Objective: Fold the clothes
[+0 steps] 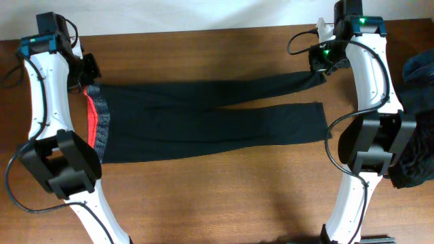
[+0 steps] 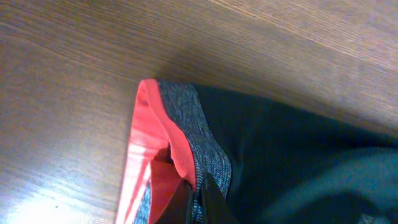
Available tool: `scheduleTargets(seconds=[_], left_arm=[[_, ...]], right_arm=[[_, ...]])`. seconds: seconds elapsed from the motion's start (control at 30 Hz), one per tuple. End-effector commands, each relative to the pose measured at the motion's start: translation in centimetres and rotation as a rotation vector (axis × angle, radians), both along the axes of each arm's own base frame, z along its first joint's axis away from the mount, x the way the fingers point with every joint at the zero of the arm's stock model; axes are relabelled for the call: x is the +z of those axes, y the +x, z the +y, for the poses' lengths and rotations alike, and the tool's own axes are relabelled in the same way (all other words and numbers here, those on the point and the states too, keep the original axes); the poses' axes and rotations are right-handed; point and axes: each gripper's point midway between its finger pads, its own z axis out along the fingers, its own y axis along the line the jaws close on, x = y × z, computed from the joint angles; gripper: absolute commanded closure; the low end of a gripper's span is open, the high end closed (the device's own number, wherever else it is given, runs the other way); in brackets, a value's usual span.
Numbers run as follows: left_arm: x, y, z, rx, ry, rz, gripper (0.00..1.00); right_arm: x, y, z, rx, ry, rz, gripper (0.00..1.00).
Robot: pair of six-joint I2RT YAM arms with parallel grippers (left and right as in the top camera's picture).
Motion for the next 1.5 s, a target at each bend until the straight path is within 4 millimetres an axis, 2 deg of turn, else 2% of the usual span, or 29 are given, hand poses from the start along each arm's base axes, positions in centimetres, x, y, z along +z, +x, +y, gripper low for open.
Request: scheduleTargets(seconds=[0.0,0.17,0.37,0.57,0.73,1.03,1.27,1.47], left_arm=[[3.9,-0.5,-0.2,-0.023,-0.001,-0.073,1.0],[3.6,-1.8,-0.5,-0.023,-0.013,-0.021,1.0],[3.2,-3.5,-1.3,-0.028,-0.053,0.049,1.0],[2.8,-5.1,-1.7,-0.027,-0.069,0.114,1.0],[2.7,-5.9,-1.9,-0.026,-0.078,0.146,1.0],[2.8,-7.6,-2.6,-0.029,-0.111,0.205,1.0],[4.5,-8.5,-3.3,-0.037,-0.131,0.187,1.0],[3.9,-9.5,-3.7,-0.052,-0.139,0.236,1.0]], right_arm=[[3.2,-0.2,0.3,0.013,0.003,-0.062,0.96],[3.7,-1.6,0.4,0.011,0.009,-0.023,0.96],[3.3,-3.3,0.9,0.014,0.028,0.046,0.96],[3.5,-4.3,0.9,0.012,0.032,0.078,0.96],[4.6,-5.2,1.0,0.011,0.032,0.079,0.96],[6.6,-7.4,-0.3,-0.046,0.06,0.098,0.96],[6.7,-8.2,-0.4,-0.064,0.073,0.124,0.96],[6.6,-8.2,-0.5,-0.064,0.065,0.126,0.96]])
